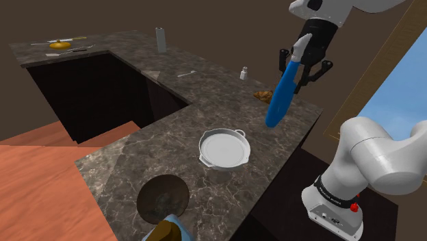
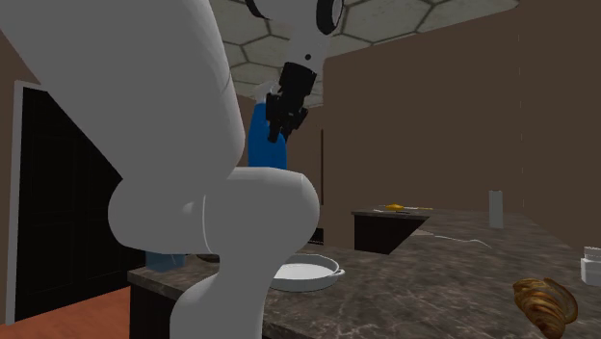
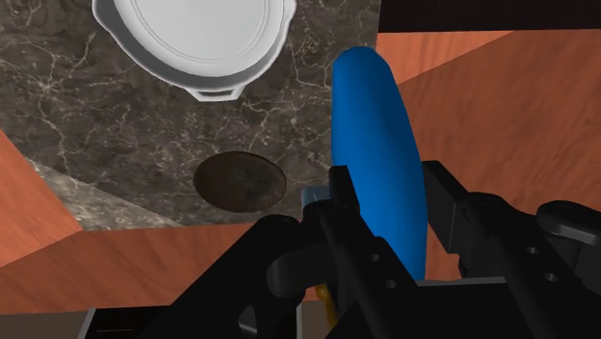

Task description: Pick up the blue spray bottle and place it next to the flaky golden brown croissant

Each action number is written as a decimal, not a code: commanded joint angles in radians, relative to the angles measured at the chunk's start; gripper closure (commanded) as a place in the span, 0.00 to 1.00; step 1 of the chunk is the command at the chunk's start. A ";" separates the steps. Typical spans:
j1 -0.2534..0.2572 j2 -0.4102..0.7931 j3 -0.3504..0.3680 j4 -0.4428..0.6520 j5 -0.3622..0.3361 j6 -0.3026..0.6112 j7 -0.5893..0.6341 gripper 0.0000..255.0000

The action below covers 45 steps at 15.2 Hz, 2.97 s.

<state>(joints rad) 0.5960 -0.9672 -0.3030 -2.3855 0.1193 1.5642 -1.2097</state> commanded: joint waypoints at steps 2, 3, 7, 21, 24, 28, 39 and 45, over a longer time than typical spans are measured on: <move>0.007 0.019 0.004 0.051 0.006 -0.031 0.010 1.00; 0.010 0.025 0.005 0.068 0.007 -0.041 0.013 1.00; 0.019 0.049 0.008 0.136 0.014 -0.082 0.025 1.00; 0.076 0.306 -0.342 0.436 -0.110 -0.153 -0.278 1.00; 0.112 0.388 -0.442 0.530 -0.112 -0.172 -0.358 1.00; 0.183 0.522 -0.611 0.676 -0.085 -0.204 -0.480 1.00; 0.331 0.741 -0.951 0.789 0.026 -0.190 -0.698 1.00; 0.294 0.701 -0.904 0.683 -0.008 -0.105 -0.695 1.00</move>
<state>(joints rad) 0.8932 -0.2623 -1.2127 -1.6835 0.1144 1.4419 -1.9056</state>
